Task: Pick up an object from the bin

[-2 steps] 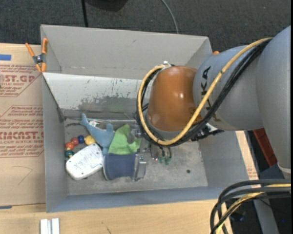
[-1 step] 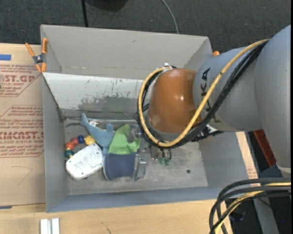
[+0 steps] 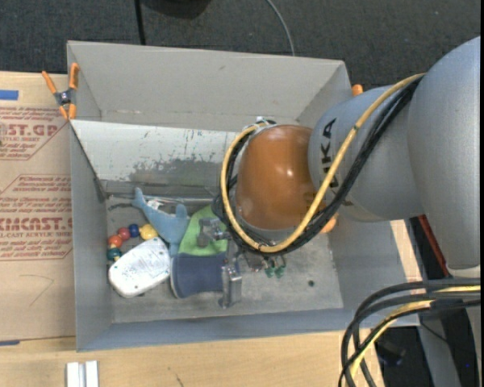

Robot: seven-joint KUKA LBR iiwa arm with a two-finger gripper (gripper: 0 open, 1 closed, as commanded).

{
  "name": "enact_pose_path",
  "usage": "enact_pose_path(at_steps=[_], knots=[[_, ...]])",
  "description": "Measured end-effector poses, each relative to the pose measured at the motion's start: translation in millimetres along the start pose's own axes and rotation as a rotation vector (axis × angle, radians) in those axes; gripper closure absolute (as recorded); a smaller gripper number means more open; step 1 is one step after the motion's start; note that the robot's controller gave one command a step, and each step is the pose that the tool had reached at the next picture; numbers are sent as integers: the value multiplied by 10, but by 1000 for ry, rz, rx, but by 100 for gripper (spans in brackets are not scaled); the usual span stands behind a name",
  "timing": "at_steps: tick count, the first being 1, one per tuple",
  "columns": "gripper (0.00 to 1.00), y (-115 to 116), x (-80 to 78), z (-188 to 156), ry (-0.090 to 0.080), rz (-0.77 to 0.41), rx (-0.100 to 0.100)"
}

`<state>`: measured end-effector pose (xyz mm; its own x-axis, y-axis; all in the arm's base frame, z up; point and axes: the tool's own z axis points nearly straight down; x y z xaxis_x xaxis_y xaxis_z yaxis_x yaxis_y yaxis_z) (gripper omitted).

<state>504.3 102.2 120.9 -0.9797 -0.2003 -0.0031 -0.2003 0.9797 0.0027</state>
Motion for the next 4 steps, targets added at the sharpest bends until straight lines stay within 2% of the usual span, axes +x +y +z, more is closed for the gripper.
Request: enact_pose_path(at_steps=[1, 2, 3, 4], knots=[[100, 111, -43, 352, -10, 449, -1], [100, 111, -43, 352, -9, 449, -1], [100, 133, -75, 19, -1, 455, 1], [100, 118, -155, -608, -7, 443, -1]])
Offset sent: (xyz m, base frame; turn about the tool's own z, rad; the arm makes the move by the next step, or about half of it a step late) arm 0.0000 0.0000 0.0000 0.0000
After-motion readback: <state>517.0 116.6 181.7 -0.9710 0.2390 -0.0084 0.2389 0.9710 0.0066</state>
